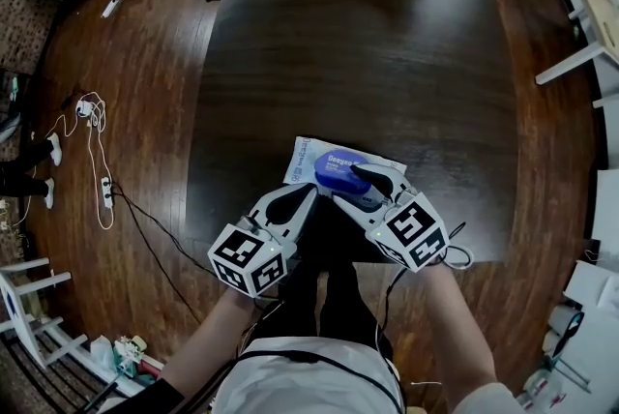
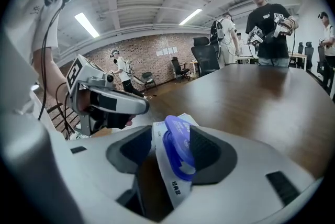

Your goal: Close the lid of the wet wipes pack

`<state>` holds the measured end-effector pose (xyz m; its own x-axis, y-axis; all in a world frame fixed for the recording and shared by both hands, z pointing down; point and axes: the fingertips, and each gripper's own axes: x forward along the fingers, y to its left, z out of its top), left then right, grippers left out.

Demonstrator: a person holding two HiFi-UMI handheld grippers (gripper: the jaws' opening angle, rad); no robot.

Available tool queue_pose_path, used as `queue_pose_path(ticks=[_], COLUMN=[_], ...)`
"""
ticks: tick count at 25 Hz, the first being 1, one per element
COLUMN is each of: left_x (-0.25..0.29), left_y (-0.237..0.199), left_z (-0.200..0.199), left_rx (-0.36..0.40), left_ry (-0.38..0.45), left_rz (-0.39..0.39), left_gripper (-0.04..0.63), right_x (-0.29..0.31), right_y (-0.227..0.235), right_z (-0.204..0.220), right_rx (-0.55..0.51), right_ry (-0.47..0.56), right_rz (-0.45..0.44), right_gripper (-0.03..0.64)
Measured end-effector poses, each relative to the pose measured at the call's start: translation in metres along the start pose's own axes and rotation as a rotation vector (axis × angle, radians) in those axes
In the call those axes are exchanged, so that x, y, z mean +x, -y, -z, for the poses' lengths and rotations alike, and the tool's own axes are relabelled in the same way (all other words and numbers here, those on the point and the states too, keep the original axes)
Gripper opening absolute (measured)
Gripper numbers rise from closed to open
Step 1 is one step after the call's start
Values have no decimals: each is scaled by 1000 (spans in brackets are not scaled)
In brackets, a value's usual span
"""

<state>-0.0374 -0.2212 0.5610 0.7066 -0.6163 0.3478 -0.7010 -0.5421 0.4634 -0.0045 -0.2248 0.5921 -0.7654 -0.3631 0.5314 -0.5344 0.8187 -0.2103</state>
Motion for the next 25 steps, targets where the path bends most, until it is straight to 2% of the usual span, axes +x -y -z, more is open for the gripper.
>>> queue_pose_path(ticks=[18,25], left_x=[-14,-18], left_y=[-2,-9], left_z=[5,5], left_rx=[-10,-18], left_ry=[8,12], left_rz=[-13,-6], left_gripper=[2,2], right_x=[23,35], right_y=[-9,-7], right_z=[36,40], right_rx=[-49,-78], right_ry=[-181,-240], right_rz=[-15,11], right_gripper=[212,213])
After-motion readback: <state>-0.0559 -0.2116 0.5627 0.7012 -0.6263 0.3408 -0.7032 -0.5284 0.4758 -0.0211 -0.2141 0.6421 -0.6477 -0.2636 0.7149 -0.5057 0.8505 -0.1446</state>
